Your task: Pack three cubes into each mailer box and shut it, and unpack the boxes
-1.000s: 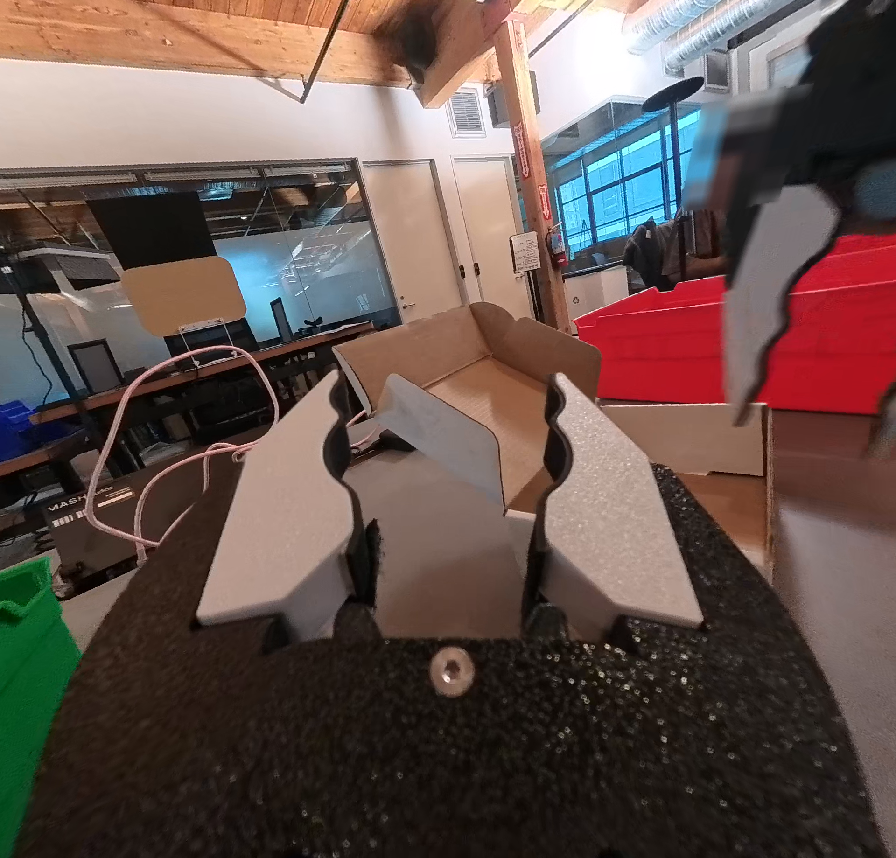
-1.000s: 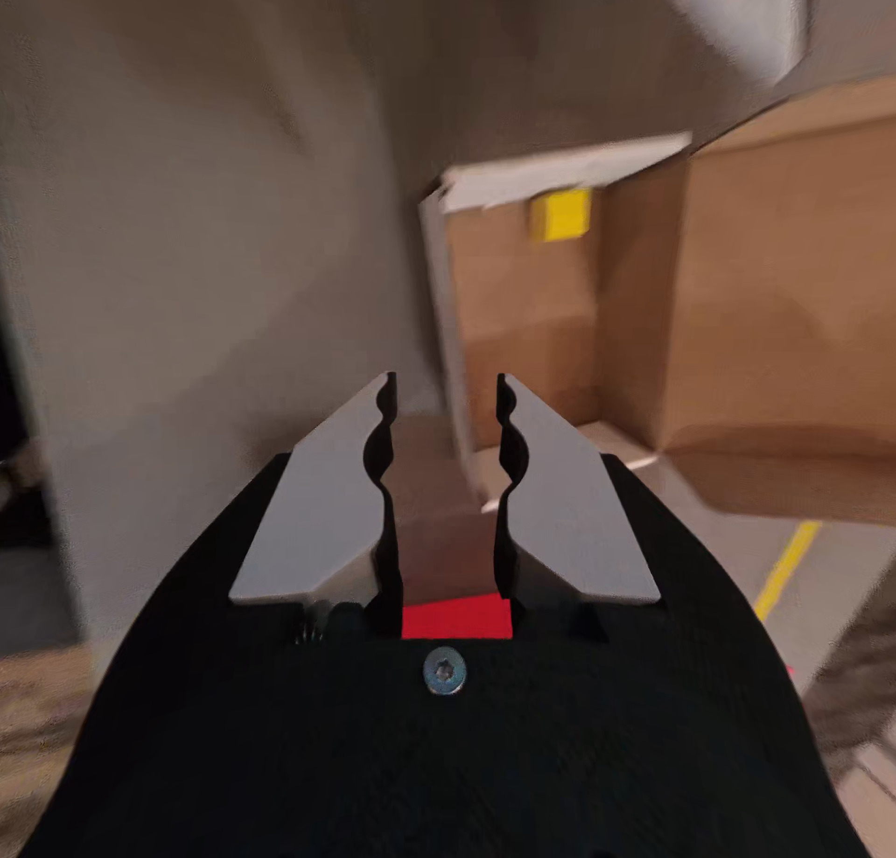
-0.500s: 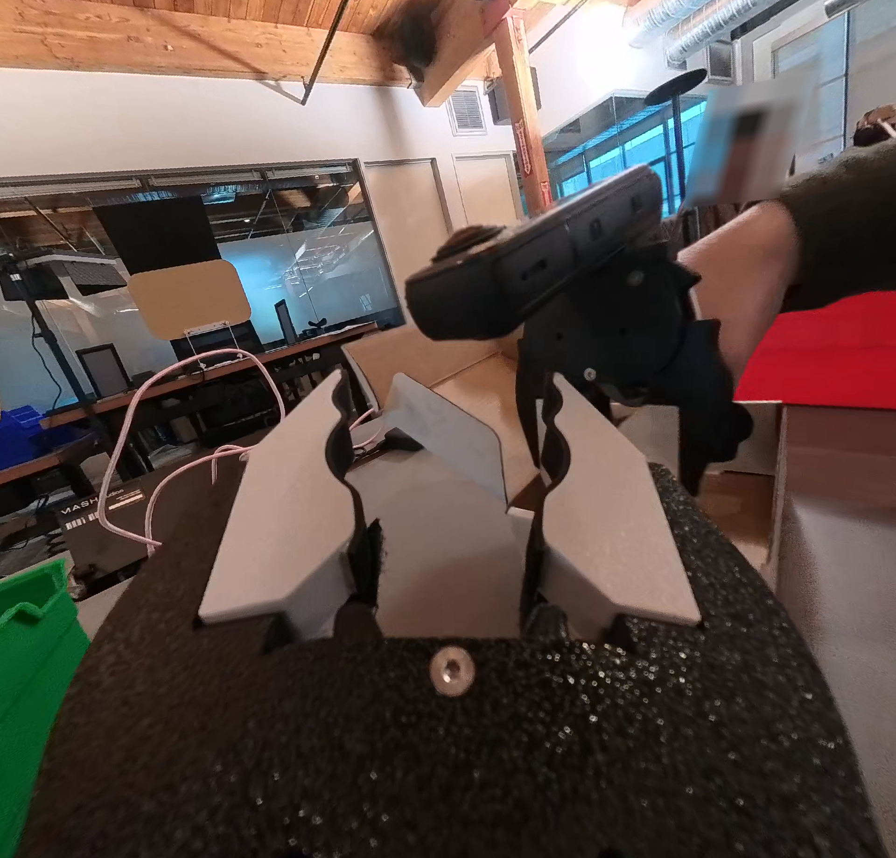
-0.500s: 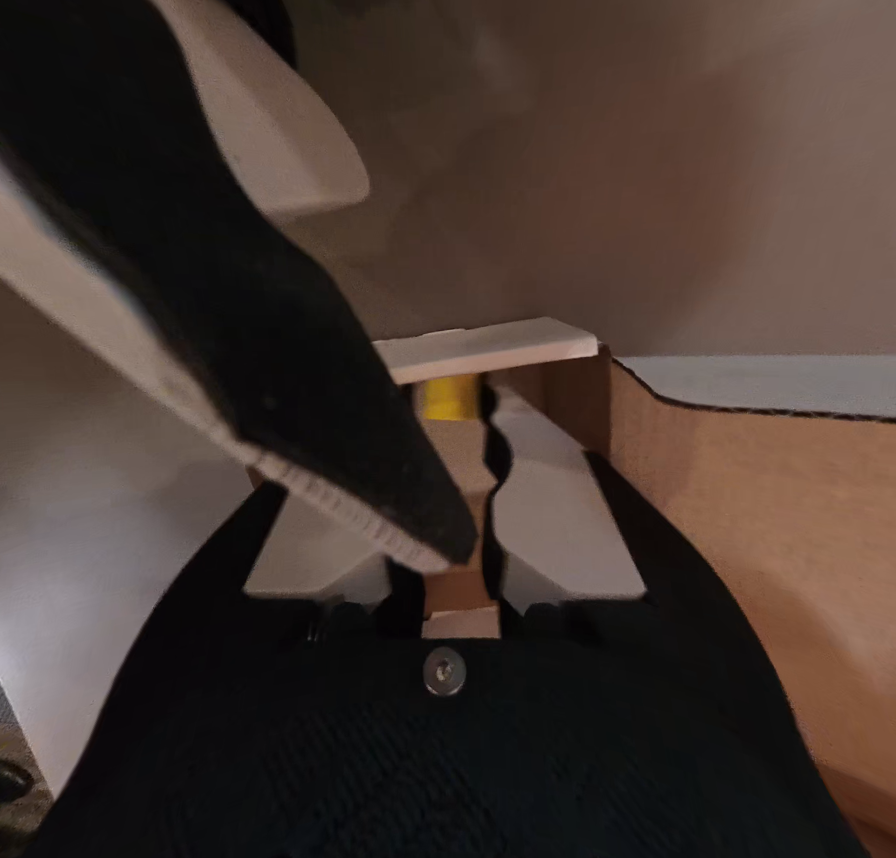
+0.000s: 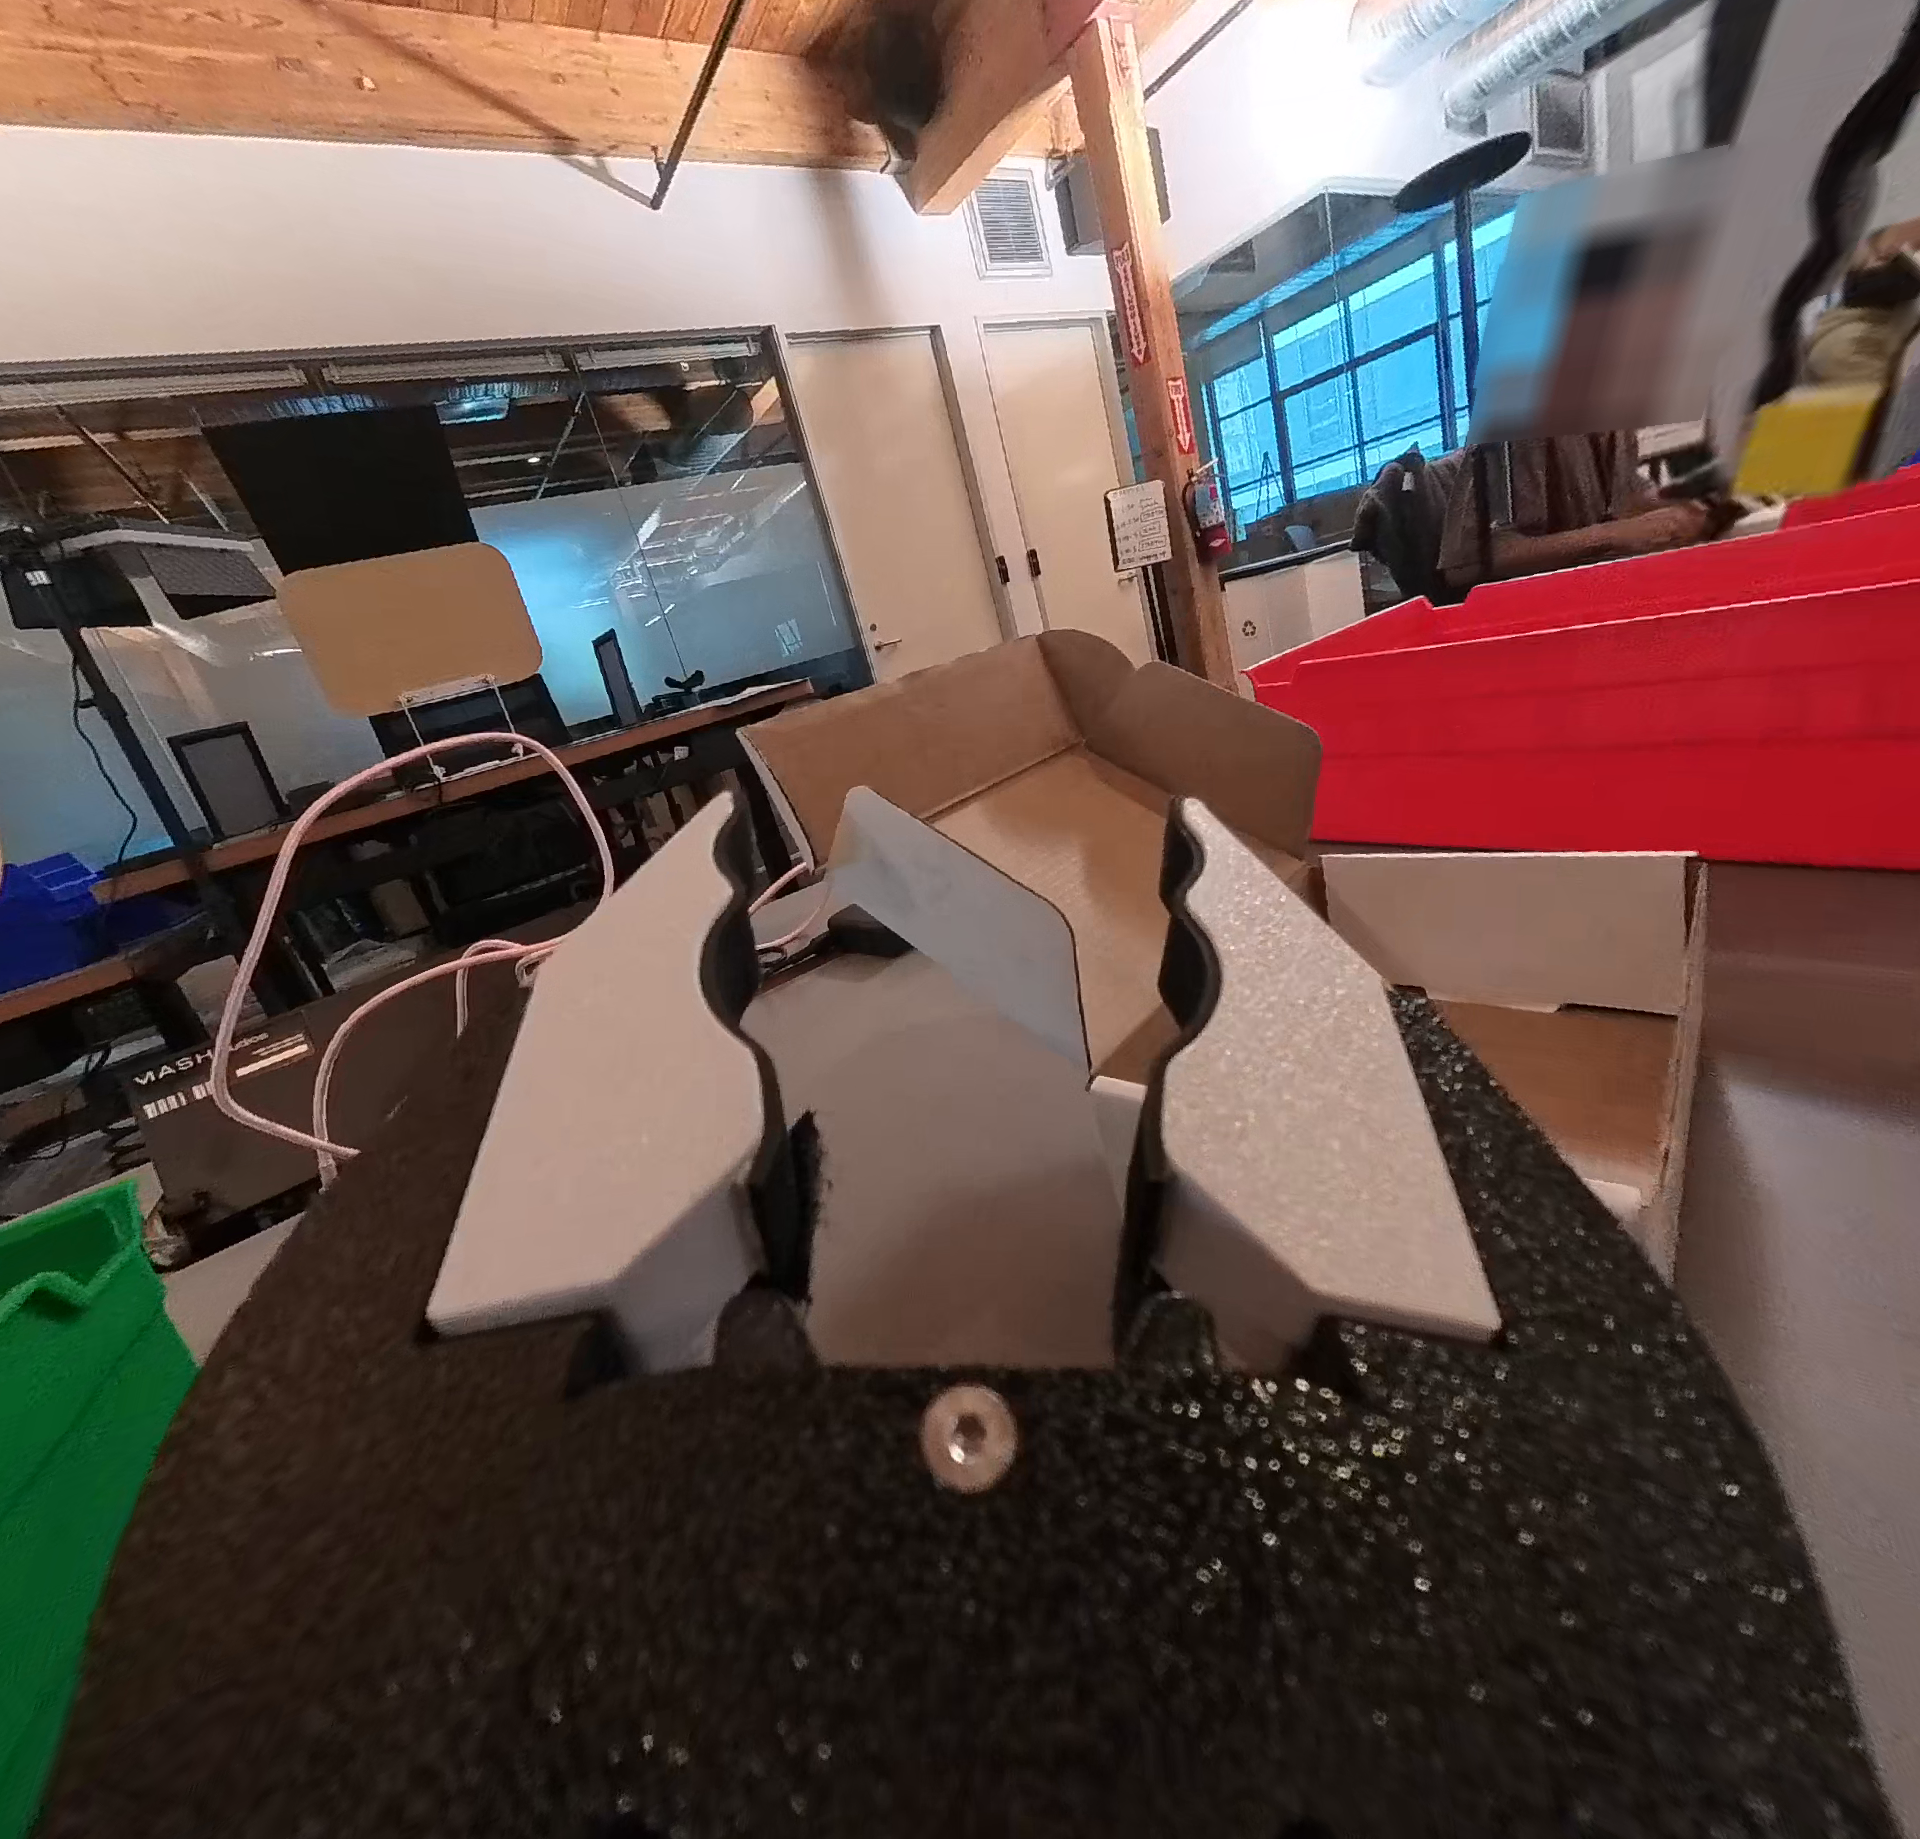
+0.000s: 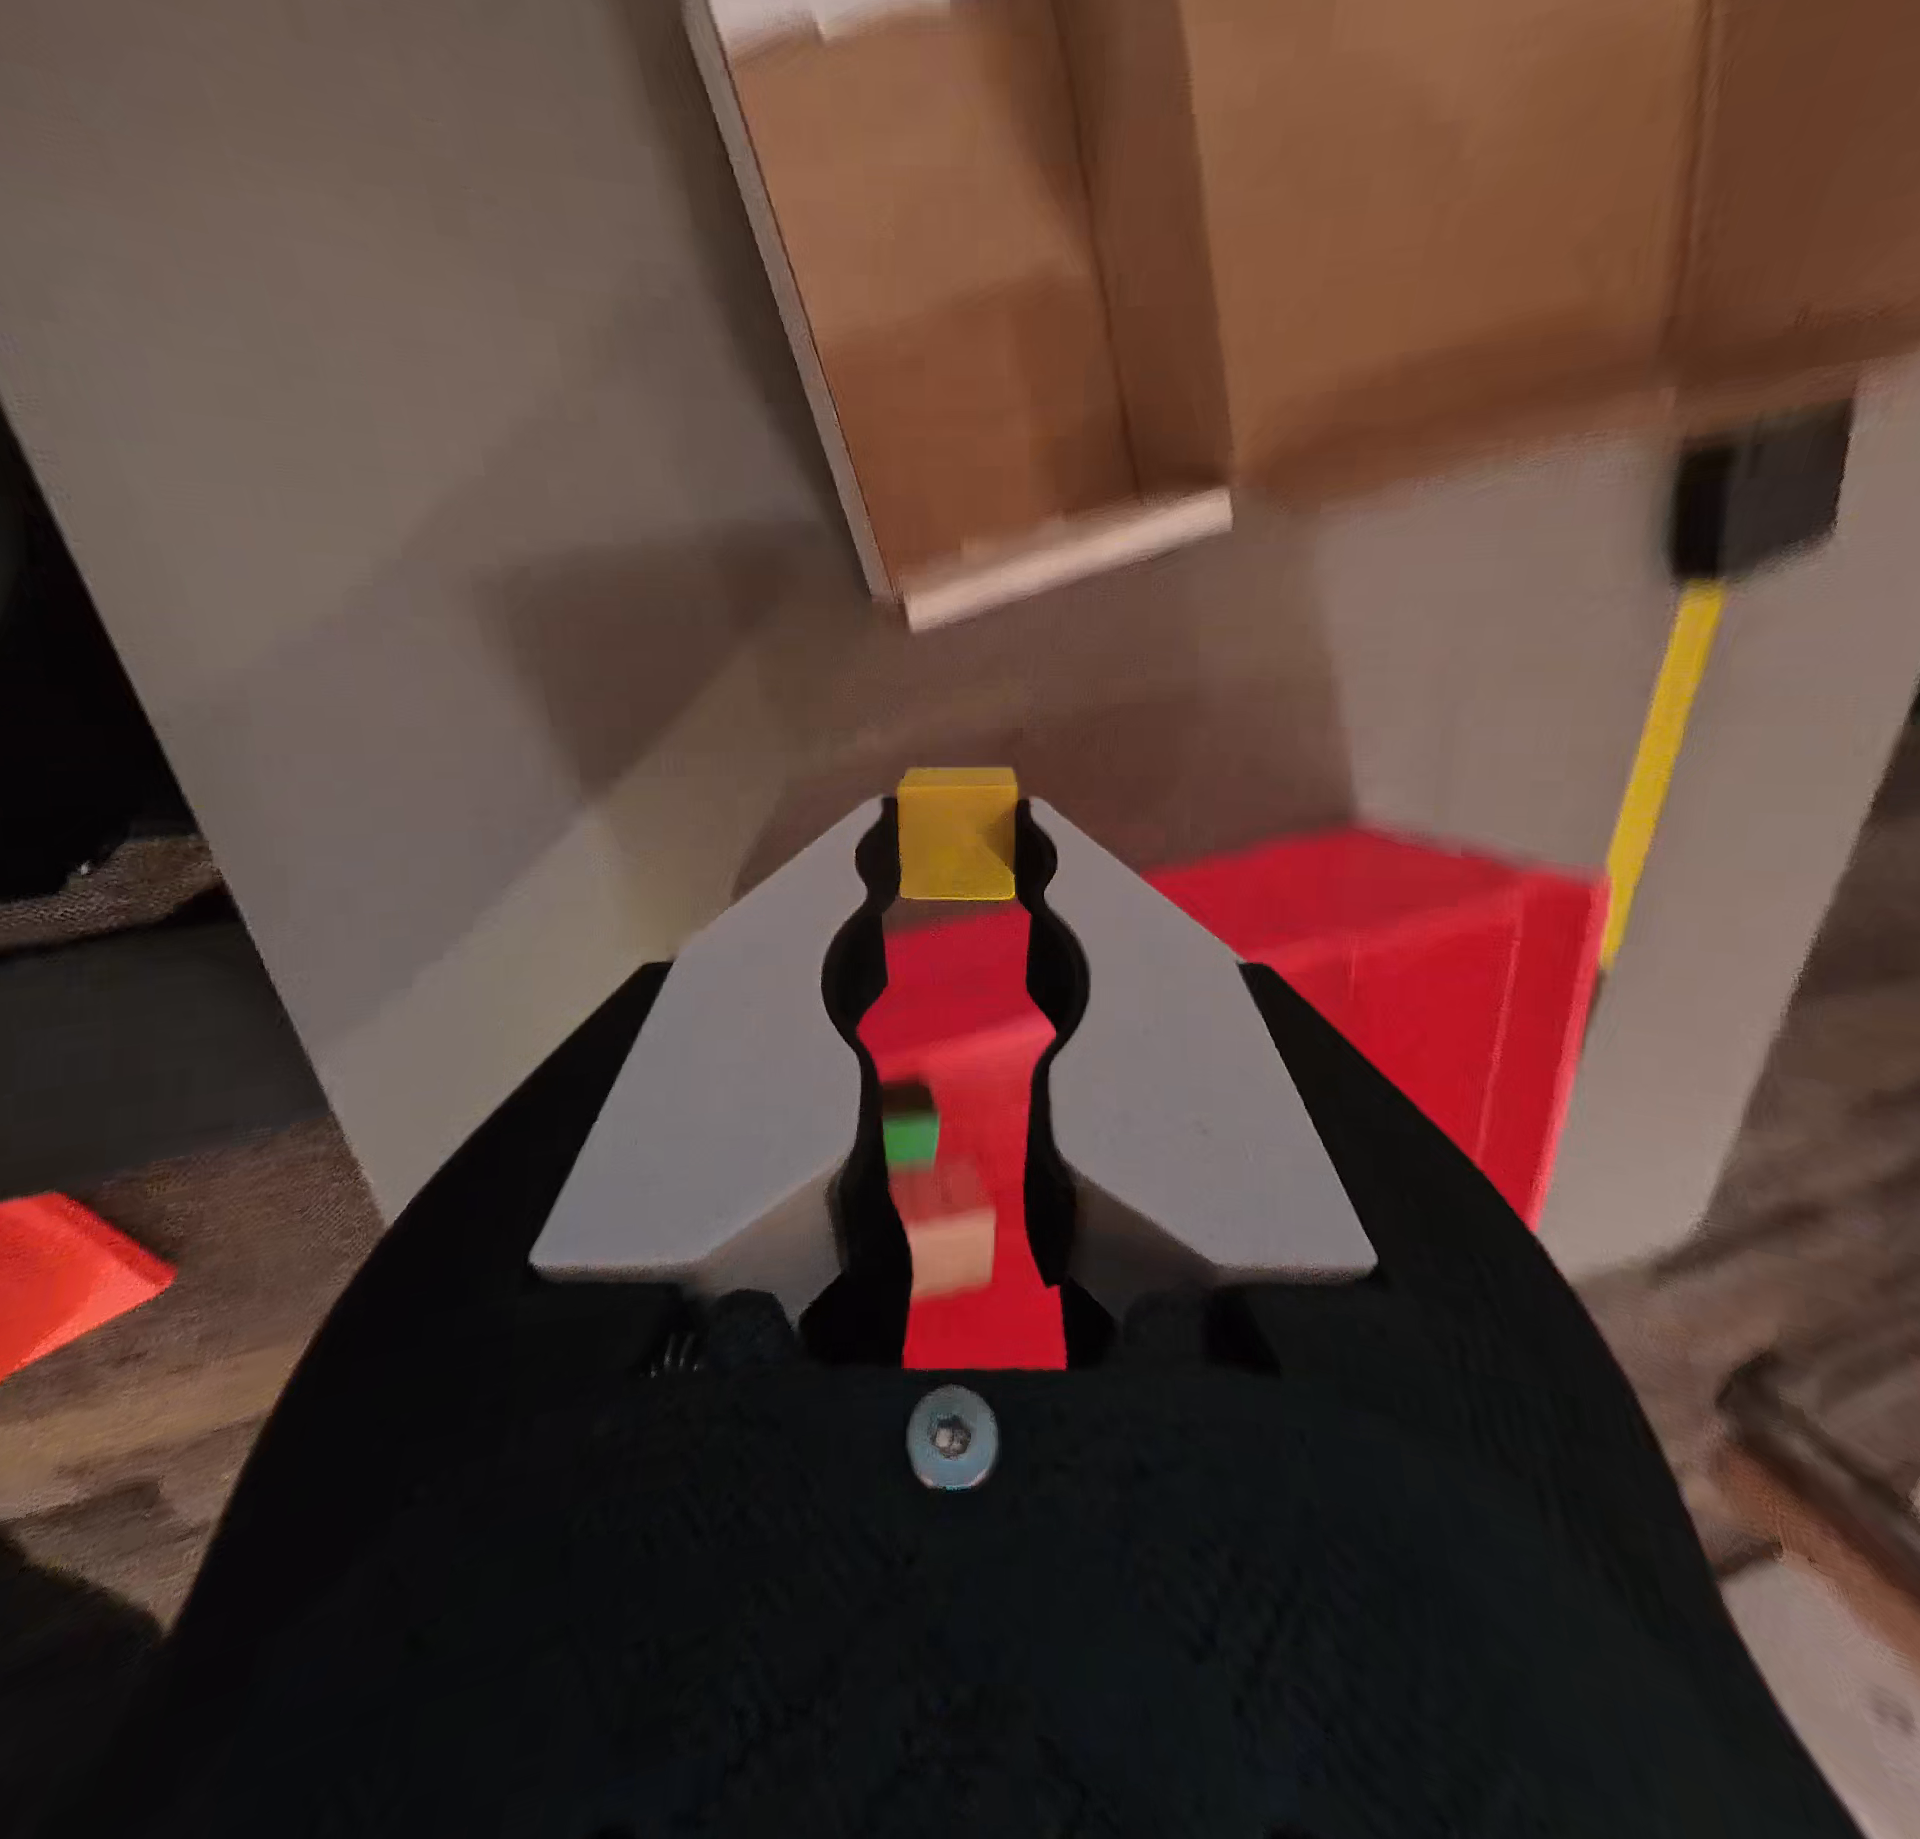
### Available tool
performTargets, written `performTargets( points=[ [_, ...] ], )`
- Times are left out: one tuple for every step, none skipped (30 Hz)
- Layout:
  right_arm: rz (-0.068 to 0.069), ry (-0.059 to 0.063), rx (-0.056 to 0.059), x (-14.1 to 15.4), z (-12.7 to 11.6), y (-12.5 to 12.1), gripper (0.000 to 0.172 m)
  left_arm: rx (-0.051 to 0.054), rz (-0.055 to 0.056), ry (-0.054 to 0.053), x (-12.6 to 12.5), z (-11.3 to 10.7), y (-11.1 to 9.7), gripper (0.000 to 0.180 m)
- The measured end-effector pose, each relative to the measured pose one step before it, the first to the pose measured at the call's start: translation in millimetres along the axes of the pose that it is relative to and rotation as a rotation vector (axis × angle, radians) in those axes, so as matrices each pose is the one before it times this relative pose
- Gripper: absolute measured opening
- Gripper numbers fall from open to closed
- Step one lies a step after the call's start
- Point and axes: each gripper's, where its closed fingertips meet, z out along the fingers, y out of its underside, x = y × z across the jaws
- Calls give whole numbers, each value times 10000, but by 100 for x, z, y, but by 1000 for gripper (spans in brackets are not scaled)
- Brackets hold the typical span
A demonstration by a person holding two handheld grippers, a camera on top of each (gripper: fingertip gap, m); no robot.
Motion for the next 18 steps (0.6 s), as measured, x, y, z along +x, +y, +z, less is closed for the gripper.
performTargets(
  points=[
    [416,349,-377,346,-810,2261,20,11,-17,-21,-42,12,-19,77],
    [453,508,-549,760,-543,2541,20,23,-4,-38,-74,-10,-44,77],
    [436,429,-642,786,-191,2642,20,14,16,-60,-100,-9,-35,78],
    [390,135,-540,425,253,2358,20,1,23,-31,-48,-4,-7,78],
    [304,-177,-274,-5,644,1742,21,-4,8,-13,-15,7,17,78],
    [189,-442,51,-443,906,1005,20,-7,-4,-2,8,11,33,78],
    [88,-462,204,-483,1017,567,20,-9,1,11,30,16,26,78],
    [25,-374,170,-373,1036,460,20,-8,7,20,43,5,30,78],
    [-3,-250,82,-230,1015,446,20,-11,5,22,51,18,27,78],
    [-26,-157,40,-126,939,371,20,-10,3,22,37,3,25,78],
    [-30,-96,44,-40,852,283,20,-7,2,15,38,8,20,78],
    [4,-68,17,0,780,250,20,-4,6,3,2,-5,15,78],
    [23,-143,-8,-103,759,205,20,-2,7,-3,-9,-1,2,78],
    [32,-240,30,-263,703,64,20,-1,-4,0,-16,-8,4,78],
    [33,-236,47,-266,653,-3,20,6,-11,-3,-17,0,-15,78],
    [18,-176,9,-201,575,0,20,10,-6,-8,-34,-10,-22,78],
    [9,-148,-45,-184,514,64,20,0,3,-4,-16,-3,1,78],
    [-1,-133,-70,-177,467,65,20,0,6,1,-4,6,13,77]
  ],
)
